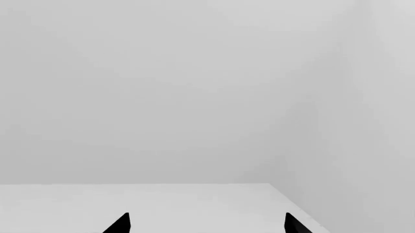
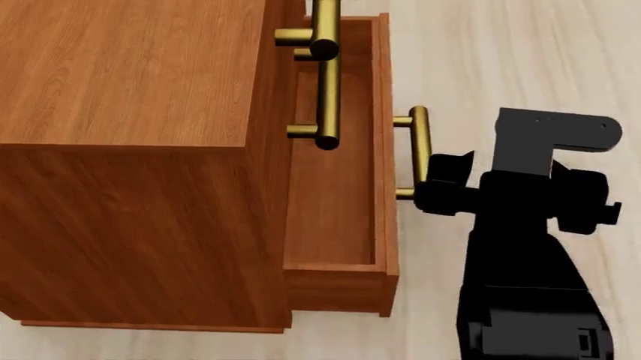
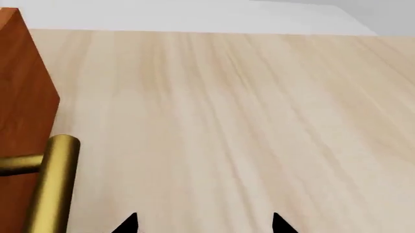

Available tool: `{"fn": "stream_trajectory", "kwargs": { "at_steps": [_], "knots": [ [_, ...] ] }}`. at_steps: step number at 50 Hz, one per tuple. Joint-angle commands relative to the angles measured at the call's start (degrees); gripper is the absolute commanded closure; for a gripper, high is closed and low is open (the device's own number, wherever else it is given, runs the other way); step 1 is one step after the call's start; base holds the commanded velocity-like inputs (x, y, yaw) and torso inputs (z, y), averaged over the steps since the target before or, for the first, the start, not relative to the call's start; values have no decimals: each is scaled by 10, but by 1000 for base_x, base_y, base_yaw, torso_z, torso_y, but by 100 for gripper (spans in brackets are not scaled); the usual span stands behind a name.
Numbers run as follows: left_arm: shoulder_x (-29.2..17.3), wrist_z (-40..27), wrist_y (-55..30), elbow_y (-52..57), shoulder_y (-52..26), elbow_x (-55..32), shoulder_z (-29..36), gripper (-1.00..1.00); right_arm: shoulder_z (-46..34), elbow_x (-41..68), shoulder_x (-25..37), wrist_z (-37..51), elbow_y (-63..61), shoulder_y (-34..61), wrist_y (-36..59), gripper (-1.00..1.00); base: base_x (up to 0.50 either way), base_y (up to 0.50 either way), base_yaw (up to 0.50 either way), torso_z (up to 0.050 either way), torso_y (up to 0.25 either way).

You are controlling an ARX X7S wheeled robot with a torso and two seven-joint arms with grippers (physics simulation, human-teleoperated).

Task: Close the bottom drawer of the cabinet and open the top drawer.

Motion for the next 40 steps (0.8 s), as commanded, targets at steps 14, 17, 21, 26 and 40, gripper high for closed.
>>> {"fn": "stream_trajectory", "kwargs": {
  "at_steps": [14,17,21,26,40],
  "knots": [
    [-2,-5,-1,0,2,-10,-1,-100,-52,-1,-35,-8,-1,6,-11,-100,0,0,0,0,0],
    [-2,-5,-1,-1,2,-12,-2,-100,-56,1,-39,-8,4,8,-14,-100,0,0,1,0,0],
    [-4,-7,-3,1,1,-13,-2,-100,-65,1,-43,-8,9,10,-17,-100,0,0,0,0,0],
    [-3,-6,1,-2,3,-14,-2,-100,-74,4,-46,-9,5,8,-13,-100,0,0,0,0,0],
    [-4,-10,1,-1,4,-19,-3,-100,-97,22,-59,-11,-8,-2,-7,-100,0,0,0,0,0]
  ]
}}
